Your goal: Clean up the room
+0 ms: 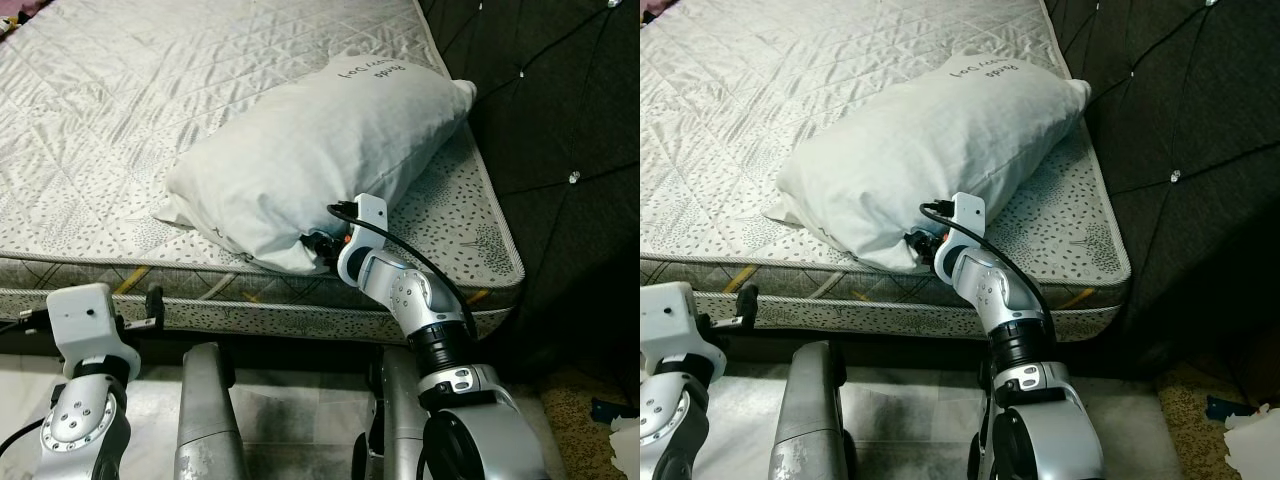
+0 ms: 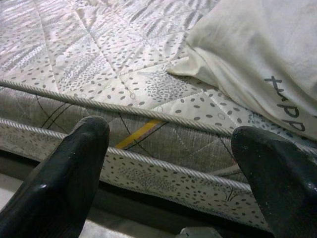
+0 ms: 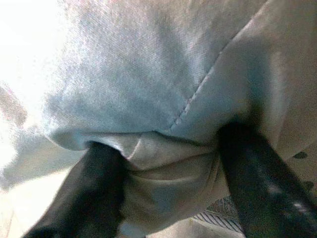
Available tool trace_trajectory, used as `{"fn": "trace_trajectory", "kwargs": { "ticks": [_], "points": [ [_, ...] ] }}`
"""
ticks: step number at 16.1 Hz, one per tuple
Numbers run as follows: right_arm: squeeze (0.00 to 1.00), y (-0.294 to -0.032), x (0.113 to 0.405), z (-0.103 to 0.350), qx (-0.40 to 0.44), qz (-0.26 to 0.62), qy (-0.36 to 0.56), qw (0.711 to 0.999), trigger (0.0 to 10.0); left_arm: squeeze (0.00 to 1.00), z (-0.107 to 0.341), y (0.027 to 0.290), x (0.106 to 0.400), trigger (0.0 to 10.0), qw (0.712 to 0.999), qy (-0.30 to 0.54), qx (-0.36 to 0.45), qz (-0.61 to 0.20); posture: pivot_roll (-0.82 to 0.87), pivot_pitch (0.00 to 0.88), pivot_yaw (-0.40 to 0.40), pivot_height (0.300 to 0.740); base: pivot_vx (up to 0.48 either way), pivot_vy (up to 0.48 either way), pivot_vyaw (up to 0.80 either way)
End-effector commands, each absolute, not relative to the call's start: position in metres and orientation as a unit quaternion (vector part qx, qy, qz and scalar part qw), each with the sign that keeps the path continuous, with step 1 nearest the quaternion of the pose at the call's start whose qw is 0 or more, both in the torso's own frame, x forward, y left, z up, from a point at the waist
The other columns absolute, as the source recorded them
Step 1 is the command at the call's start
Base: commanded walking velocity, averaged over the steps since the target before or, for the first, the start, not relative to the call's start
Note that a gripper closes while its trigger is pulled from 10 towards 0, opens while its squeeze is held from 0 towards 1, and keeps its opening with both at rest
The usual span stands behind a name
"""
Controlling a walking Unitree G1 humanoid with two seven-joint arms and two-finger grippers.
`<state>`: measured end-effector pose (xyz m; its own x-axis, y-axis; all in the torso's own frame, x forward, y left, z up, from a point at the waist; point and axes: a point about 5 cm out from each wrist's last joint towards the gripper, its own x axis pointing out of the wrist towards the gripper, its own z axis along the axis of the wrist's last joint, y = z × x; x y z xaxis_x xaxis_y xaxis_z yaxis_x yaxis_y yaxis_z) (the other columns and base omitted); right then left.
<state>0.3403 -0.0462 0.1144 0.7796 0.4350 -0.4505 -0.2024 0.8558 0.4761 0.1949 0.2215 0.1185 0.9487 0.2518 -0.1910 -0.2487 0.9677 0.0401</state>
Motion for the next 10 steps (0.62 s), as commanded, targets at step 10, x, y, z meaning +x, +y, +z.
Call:
{"fn": "trace_trajectory", "kwargs": {
  "ticks": [10],
  "points": [
    [0.0, -0.027, 0.363, 0.155, 0.188, 0.195, 0.189, 0.944, 0.0, 0.0, 0.115, 0.221, 0.207, 10.0, 0.987, 0.095, 0.004, 0.128, 0.05, 0.014, -0.032, 0.511, 0.0, 0.0, 0.0]
  ]
}}
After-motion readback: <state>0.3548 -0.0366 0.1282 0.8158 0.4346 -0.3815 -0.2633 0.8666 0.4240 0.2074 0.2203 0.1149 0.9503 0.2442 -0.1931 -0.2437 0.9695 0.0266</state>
